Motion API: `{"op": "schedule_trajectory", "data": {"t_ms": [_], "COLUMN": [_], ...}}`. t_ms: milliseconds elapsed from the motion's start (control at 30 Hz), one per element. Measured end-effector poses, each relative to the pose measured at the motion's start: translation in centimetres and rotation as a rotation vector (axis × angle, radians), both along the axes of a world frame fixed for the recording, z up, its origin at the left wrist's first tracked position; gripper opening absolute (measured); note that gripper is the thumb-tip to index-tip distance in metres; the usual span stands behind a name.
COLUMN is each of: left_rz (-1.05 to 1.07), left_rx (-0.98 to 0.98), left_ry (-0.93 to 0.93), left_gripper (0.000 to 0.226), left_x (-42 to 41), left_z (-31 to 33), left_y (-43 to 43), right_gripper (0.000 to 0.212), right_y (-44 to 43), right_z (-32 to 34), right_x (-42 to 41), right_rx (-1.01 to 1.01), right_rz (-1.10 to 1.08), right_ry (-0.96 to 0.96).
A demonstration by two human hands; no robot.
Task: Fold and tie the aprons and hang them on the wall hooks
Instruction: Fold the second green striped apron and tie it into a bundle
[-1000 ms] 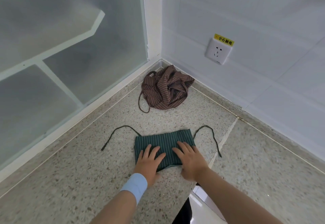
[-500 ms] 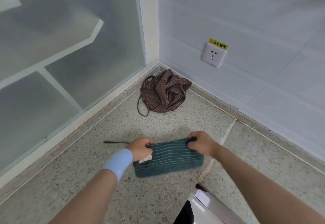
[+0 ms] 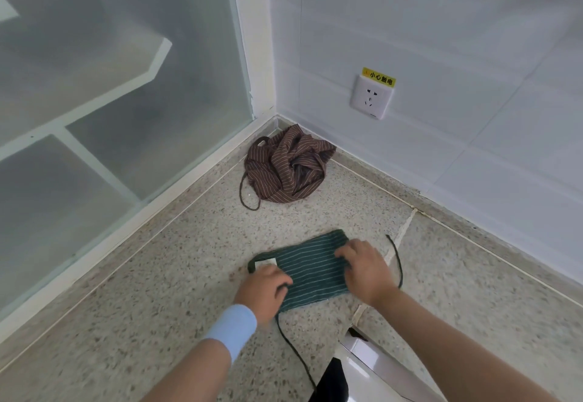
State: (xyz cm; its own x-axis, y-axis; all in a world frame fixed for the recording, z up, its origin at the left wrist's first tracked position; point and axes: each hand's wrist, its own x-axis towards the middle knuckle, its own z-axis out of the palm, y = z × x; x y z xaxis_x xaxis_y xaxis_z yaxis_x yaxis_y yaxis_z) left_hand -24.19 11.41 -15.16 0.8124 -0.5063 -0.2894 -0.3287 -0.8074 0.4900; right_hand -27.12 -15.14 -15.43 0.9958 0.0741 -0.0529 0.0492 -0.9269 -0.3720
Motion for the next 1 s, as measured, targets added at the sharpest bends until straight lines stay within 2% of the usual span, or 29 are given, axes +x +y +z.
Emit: {"op": "schedule_trajectory", "data": {"t_ms": [33,100,167,233,367,467,533,567,733,800,867,933,967,1000], "left_rz": [-0.074,-0.128,-0.089,0.026,0.439,0.687,0.642,0.614,0.385,0.365,0.358,0.147,0.015,-0.083], "left_rx": [0.085,0.263,0.341,0.348,0.116,-0.114,-0.110,-0.076,0.234,0.330,0.165,0.016,0.031,0.094], "left_ry": [0.031,0.025,-0.037,-0.048,-0.004,0.237,0.297,0.262,0.121,-0.060,-0.230,-0.262,-0.230,-0.172], "left_gripper": [0.041,0.067,0.079,0.084,0.083,0.055,0.032,0.029,0.037,0.040,0.033,0.022,0.024,0.036], "left_x": [-0.8,-2.1,-3.1,-3.6,-3.0,-2.1,-1.3,-0.8,2.1,2.3,2.0,1.3,0.8,0.3], "left_z": [-0.7,-2.0,-2.8,-2.9,-2.8,-2.7,-2.3,-2.3,-1.7,-1.1,-0.2,-0.3,-0.7,-1.2], "left_y": [-0.3,-0.5,-0.8,-0.9,0.3,1.9,3.3,4.1,5.5,4.8,3.1,1.0,-0.1,-1.0], "right_gripper": [0.045,0.049,0.066,0.072,0.062,0.051,0.049,0.049,0.061,0.066,0.062,0.050,0.045,0.041], "right_y": [0.2,0.6,0.8,1.2,1.6,1.7,1.8,1.9,2.1,2.3,2.6,2.8,3.0,3.2], "right_z": [-0.5,-1.4,-1.8,-2.0,-1.9,-1.7,-1.4,-1.4,-1.4,-1.3,-1.2,-1.2,-1.1,-1.0], "right_x": [-0.8,-1.7,-2.3,-2.2,-0.8,0.4,1.0,1.2,1.2,1.1,1.2,1.5,1.5,1.5], "right_rx": [-0.008,-0.081,-0.191,-0.239,-0.264,-0.231,-0.207,-0.204,-0.289,-0.337,-0.369,-0.419,-0.463,-0.511], "right_rz": [0.086,0.201,0.248,0.239,0.195,0.128,0.113,0.117,0.189,0.252,0.280,0.288,0.301,0.318], "right_ry": [0.002,0.138,0.292,0.340,0.330,0.337,0.353,0.362,0.380,0.360,0.344,0.323,0.314,0.303]}}
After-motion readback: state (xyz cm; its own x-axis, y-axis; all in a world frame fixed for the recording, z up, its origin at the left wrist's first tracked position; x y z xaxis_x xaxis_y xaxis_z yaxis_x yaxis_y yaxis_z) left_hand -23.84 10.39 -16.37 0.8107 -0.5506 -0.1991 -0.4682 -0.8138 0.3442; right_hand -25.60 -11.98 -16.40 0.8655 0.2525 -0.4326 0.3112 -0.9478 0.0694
